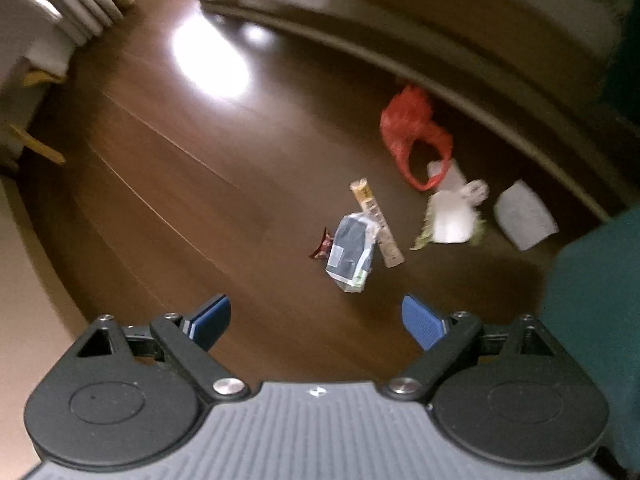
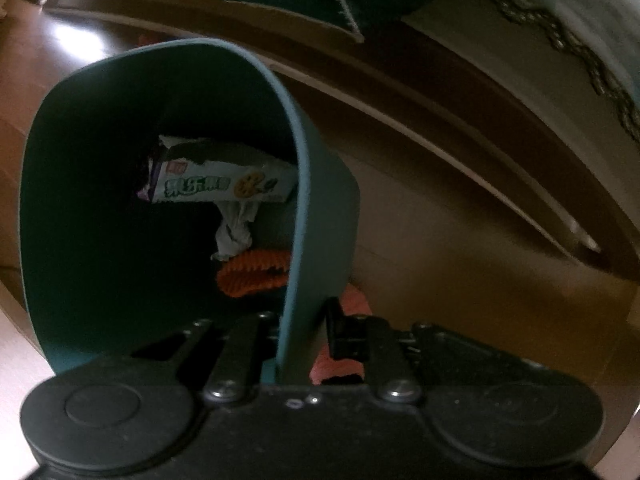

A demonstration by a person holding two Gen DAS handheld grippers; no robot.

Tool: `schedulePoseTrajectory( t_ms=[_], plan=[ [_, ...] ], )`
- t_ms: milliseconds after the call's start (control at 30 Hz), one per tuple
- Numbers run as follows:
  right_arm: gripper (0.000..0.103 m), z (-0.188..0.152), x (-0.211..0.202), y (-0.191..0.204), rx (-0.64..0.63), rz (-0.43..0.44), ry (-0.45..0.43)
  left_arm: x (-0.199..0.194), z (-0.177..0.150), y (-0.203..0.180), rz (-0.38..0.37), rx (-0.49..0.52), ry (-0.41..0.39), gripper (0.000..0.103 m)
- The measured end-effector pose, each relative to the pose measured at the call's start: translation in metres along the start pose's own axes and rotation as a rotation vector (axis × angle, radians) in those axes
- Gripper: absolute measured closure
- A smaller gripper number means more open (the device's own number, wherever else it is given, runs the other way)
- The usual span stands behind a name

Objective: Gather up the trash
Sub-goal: 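Move the left tool down to the clear plastic wrapper on the floor, then grasp the clear plastic wrapper with the left tool and lift it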

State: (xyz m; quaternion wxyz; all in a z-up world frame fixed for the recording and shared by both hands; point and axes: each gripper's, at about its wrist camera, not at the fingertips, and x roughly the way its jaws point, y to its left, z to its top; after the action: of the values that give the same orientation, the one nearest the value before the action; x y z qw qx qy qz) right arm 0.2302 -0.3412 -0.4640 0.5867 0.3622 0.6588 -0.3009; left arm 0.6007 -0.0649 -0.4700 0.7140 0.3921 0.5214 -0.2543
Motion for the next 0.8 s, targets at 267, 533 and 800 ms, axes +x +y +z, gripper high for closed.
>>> schedulePoseTrajectory(
  t_ms=[267,533,800],
  plan=[
    [0.091,0.004,0.004,0.001,-0.042,-0.027,0.023,0.156,0.017,-0.042,-0.057,0.084,0.012,0.01],
    [0.091,0.004,0.015,0.003,-0.018,-0.024,0.062,0.26,0.017,-0.051,-0.122,-0.036,0.117,0.045],
    [0.091,0.008,0.014,0.011,-0.019,-0.001,0.067,0.279,0.009,-0.043,-0.163,-0.091,0.156,0.094]
  ],
)
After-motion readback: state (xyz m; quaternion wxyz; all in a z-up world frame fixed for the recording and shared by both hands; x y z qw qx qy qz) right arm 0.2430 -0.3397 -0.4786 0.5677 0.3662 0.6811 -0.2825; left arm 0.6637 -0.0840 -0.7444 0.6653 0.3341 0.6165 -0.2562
